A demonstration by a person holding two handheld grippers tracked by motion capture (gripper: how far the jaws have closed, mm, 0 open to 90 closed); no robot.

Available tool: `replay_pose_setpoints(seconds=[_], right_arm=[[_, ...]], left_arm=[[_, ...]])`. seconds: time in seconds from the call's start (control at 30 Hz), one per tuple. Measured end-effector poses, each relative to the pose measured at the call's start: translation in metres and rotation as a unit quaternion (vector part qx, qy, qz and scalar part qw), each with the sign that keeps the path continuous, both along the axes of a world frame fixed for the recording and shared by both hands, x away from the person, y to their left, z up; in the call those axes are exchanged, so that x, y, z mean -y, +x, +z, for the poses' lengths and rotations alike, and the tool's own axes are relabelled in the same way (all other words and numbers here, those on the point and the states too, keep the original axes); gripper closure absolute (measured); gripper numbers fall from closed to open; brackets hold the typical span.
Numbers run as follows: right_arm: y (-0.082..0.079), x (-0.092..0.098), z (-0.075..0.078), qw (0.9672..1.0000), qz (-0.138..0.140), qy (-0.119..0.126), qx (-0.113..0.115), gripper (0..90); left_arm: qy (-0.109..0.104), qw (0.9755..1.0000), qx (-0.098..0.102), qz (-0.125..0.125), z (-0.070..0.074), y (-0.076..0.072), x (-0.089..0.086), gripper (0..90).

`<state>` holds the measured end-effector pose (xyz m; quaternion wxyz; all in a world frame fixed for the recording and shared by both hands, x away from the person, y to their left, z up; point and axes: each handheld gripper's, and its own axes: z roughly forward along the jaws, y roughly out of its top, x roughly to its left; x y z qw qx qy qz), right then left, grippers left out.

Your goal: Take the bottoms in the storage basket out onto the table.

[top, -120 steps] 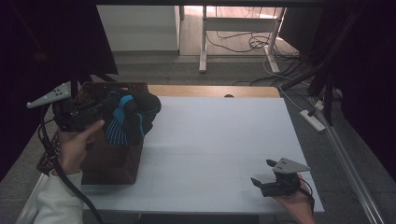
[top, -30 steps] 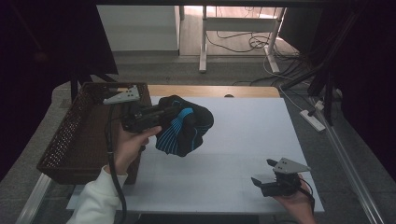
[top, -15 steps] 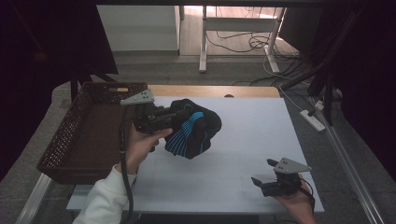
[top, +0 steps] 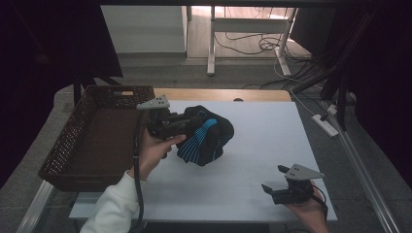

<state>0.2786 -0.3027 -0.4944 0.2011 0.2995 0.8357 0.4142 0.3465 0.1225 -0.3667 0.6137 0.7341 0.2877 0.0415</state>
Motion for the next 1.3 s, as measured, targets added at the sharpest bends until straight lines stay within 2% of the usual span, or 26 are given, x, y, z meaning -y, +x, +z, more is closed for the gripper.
replay_pose_setpoints(seconds=[0.4, 0.67, 0.87, 1.0, 1.2, 1.3], right_arm=[[0.000, 0.000, 0.001, 1.0000, -0.001, 0.002, 0.003, 9.5], [-0.001, 0.001, 0.001, 1.0000, -0.002, 0.001, 0.003, 9.5], [-0.001, 0.002, 0.002, 1.0000, -0.004, 0.005, 0.005, 9.5], [-0.002, 0.002, 0.002, 1.0000, -0.003, 0.002, 0.004, 9.5], [-0.002, 0.002, 0.002, 1.0000, -0.003, 0.001, 0.005, 9.5], [-0.002, 0.001, 0.002, 1.0000, -0.003, 0.000, 0.006, 9.5]], left_arm=[[0.010, 0.9999, -0.011, 0.005, -0.010, 0.009, 0.007, 78.4], [0.018, 0.9997, -0.014, 0.007, -0.017, 0.018, 0.020, 78.4], [0.034, 0.9990, -0.029, 0.000, -0.027, 0.029, 0.034, 78.3], [0.040, 0.9986, -0.035, 0.004, -0.031, 0.033, 0.037, 78.3], [0.055, 0.9979, -0.032, 0.013, -0.030, 0.037, 0.036, 78.3], [0.059, 0.9974, -0.040, 0.014, -0.035, 0.040, 0.037, 78.3]])
